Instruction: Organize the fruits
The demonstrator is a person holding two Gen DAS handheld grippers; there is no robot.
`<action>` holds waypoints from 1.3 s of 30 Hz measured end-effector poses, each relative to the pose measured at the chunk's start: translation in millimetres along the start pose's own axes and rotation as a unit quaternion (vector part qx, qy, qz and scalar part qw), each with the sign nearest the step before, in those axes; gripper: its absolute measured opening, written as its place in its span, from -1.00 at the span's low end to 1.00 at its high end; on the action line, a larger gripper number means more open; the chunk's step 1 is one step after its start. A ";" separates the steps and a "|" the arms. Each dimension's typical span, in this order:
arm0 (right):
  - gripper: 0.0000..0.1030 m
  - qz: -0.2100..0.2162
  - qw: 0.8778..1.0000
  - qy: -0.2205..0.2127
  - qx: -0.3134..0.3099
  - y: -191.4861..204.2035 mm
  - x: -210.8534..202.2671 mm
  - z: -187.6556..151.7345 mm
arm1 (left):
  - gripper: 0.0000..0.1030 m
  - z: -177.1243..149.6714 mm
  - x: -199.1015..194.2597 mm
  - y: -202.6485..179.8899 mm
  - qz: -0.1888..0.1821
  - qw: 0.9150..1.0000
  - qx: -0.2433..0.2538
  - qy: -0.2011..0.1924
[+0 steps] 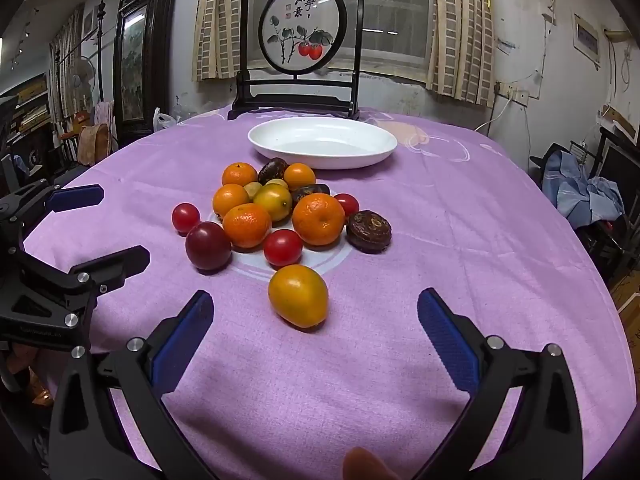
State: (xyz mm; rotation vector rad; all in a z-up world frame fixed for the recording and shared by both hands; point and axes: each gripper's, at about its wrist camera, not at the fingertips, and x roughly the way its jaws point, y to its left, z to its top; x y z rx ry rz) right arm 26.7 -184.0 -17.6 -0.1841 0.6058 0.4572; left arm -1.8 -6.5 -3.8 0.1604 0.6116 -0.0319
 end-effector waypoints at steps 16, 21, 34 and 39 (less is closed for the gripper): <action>0.97 -0.003 1.000 0.002 -0.005 2.7 0.0 0.5 | 0.96 -0.2 -0.5 1.7 0.000 1.000 -0.001 0.001; 0.97 -0.003 1.000 0.002 -0.005 2.3 -0.3 0.6 | 0.96 -0.2 1.2 3.8 -0.002 1.000 -0.007 0.003; 0.97 -0.004 1.000 0.002 -0.006 2.9 -0.4 -0.1 | 0.96 -0.2 1.3 5.0 -0.004 1.000 -0.011 0.004; 0.97 -0.003 1.000 0.002 -0.006 2.9 0.1 -0.7 | 0.96 0.0 1.2 5.0 -0.004 1.000 -0.011 0.004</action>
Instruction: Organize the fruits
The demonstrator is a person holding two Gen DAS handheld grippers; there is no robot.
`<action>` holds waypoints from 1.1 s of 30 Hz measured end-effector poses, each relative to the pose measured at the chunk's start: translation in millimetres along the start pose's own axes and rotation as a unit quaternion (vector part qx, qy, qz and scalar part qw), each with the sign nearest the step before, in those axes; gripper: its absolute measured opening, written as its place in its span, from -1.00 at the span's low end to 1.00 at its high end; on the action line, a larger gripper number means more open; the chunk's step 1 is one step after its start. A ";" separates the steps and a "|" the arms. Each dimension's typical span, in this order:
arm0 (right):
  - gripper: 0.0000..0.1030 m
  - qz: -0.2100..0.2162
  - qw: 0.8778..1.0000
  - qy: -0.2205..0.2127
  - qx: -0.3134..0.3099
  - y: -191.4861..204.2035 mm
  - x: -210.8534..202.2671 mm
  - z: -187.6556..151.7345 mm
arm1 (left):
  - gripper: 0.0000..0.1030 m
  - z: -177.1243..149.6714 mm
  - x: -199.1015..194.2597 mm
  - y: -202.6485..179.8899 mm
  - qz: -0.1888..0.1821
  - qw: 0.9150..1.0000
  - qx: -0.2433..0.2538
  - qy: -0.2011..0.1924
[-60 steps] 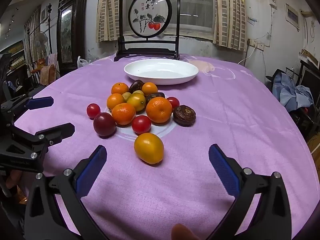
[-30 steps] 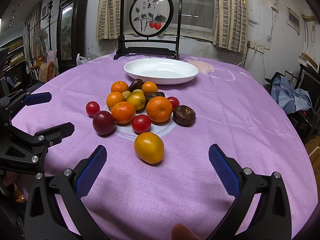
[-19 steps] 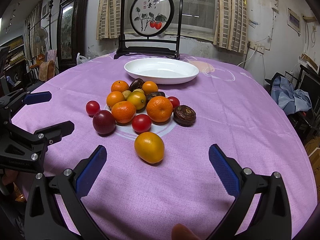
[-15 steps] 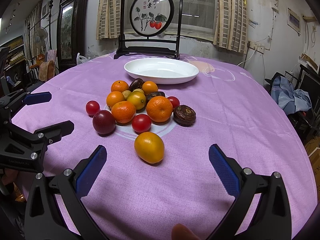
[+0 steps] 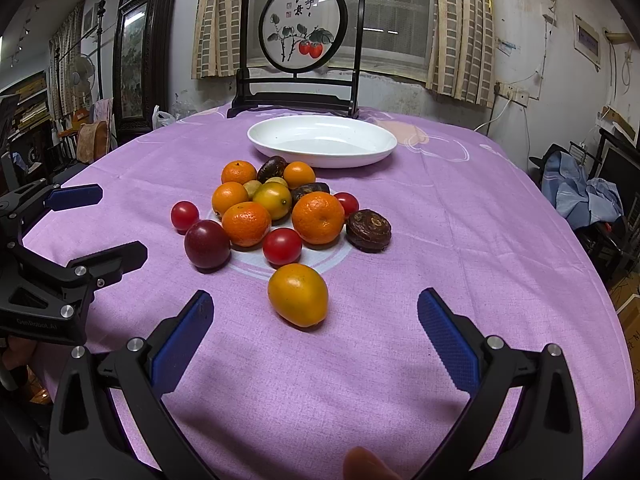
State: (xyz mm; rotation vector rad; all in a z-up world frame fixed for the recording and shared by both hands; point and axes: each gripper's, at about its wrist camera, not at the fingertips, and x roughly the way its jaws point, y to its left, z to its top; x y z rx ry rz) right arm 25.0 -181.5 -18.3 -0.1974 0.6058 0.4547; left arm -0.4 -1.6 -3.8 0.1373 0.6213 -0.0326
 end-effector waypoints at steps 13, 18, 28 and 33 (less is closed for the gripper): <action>0.97 0.002 1.000 0.003 -0.009 3.2 1.6 -0.4 | 0.96 0.1 -0.1 0.0 -0.001 1.000 0.000 0.000; 0.97 0.001 1.000 0.006 -0.011 3.2 2.1 -0.3 | 0.96 0.6 0.6 -0.5 -0.001 1.000 0.000 0.001; 0.97 0.039 0.998 0.019 0.039 -15.9 4.3 1.6 | 0.96 -0.1 0.9 -2.4 -0.003 1.000 -0.001 0.001; 0.97 0.012 1.000 0.006 0.011 -2.8 -0.7 1.2 | 0.96 -0.2 0.8 -2.9 -0.003 1.000 -0.002 0.001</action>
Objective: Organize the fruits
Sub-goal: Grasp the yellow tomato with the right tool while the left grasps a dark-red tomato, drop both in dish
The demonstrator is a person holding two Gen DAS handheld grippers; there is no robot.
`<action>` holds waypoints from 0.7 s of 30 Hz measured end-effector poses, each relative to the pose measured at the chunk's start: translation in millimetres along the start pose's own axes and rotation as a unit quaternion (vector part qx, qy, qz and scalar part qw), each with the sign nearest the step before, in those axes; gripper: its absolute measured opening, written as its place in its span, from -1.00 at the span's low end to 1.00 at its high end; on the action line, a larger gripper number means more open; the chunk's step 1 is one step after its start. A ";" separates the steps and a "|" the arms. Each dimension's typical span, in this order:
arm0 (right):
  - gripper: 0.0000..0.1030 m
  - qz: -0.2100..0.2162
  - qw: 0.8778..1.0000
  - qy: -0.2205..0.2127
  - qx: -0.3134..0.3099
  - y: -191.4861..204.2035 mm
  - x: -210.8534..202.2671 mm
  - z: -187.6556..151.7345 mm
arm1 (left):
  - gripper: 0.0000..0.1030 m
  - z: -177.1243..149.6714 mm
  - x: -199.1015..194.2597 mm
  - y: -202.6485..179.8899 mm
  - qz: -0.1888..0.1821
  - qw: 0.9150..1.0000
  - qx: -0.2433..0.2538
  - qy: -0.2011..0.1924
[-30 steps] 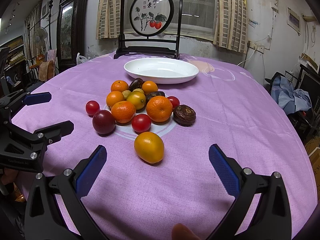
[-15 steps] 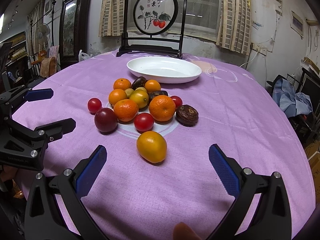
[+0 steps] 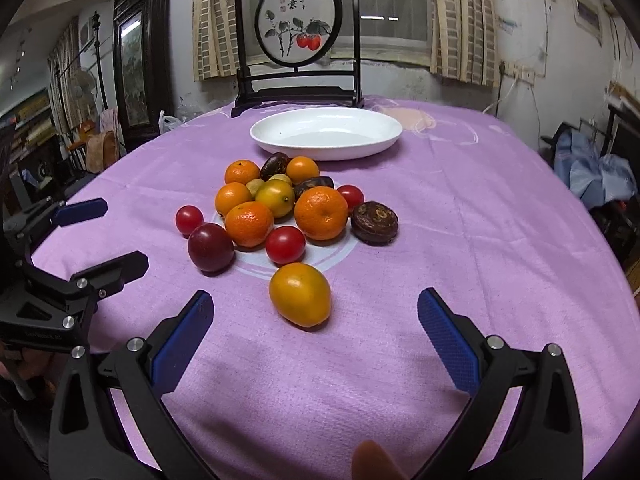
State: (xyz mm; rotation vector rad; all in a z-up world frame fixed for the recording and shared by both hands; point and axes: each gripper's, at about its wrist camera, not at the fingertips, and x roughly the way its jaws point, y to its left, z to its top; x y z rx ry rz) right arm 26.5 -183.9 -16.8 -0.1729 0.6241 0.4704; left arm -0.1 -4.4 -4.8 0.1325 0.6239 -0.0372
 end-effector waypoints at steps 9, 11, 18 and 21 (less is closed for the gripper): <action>0.35 0.029 0.998 0.054 -0.007 5.1 22.3 7.7 | 0.96 -0.4 0.8 -4.3 -0.010 1.000 -0.006 0.004; 0.27 0.047 0.996 0.070 0.008 -0.2 28.1 8.4 | 0.96 -0.4 0.7 -2.0 -0.015 1.000 -0.009 0.006; -0.04 0.070 0.991 0.115 0.025 -2.8 44.9 13.5 | 0.96 0.3 0.9 2.0 -0.024 0.999 -0.021 0.014; -0.23 0.068 0.990 0.118 0.034 -7.1 45.5 13.6 | 0.96 1.4 2.3 3.0 -0.028 0.999 -0.022 0.020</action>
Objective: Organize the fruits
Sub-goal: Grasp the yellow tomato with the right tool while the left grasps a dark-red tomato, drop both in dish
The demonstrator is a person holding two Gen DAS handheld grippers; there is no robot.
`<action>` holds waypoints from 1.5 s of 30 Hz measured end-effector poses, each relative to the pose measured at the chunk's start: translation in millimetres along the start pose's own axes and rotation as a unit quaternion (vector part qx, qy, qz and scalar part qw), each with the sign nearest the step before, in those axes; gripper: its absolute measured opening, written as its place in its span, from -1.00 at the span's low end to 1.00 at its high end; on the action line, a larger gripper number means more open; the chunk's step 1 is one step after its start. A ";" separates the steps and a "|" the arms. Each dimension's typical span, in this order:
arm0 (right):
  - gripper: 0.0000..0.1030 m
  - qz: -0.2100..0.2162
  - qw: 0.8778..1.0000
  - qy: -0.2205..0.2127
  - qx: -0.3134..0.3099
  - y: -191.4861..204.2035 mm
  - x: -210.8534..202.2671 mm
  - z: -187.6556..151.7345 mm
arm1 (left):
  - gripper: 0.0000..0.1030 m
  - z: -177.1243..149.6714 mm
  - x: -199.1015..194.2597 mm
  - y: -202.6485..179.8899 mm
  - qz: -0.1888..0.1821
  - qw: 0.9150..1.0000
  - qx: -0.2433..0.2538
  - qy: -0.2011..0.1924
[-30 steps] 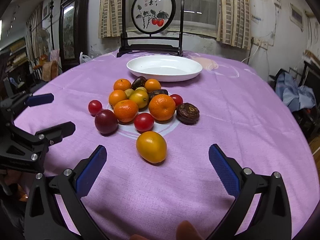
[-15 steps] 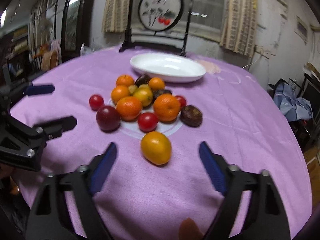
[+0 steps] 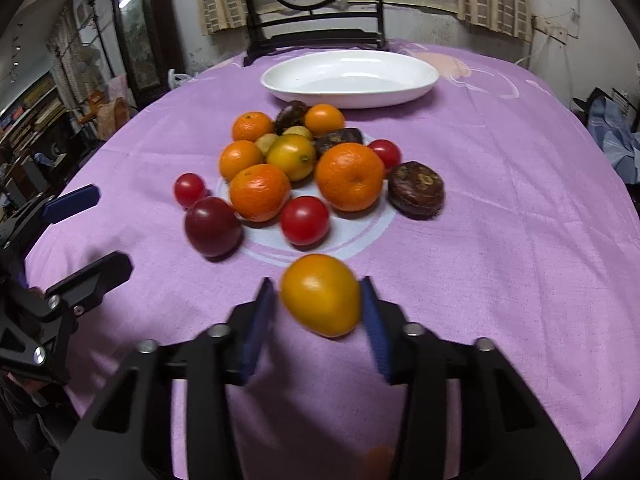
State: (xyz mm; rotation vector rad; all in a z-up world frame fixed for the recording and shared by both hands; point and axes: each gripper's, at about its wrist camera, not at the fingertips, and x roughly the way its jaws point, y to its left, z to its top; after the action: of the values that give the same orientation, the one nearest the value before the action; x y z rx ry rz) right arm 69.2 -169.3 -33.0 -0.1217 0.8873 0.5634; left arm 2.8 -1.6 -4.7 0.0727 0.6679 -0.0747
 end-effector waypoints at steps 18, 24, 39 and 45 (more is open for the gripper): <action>-0.23 0.076 0.996 -0.033 0.043 -16.1 -15.0 -9.5 | 0.12 28.6 63.4 -24.7 -0.107 0.987 0.041 0.114; -0.23 0.080 0.995 -0.039 0.044 -16.4 -16.4 -10.1 | -0.13 33.0 81.7 -24.6 -0.096 0.985 0.033 0.139; -0.23 0.038 0.992 -0.123 0.015 -20.1 -11.5 91.9 | -0.25 100.6 74.4 38.9 -0.116 0.991 -0.030 0.065; -0.24 0.015 0.995 -0.090 0.031 -38.1 54.6 170.1 | -0.25 174.8 156.2 78.9 -0.082 0.990 -0.092 0.070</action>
State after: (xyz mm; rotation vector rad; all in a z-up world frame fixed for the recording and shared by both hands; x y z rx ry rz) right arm 234.9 -123.2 28.5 -0.0008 0.7302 0.5662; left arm 240.0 53.8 38.6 -0.1567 0.8177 -0.1677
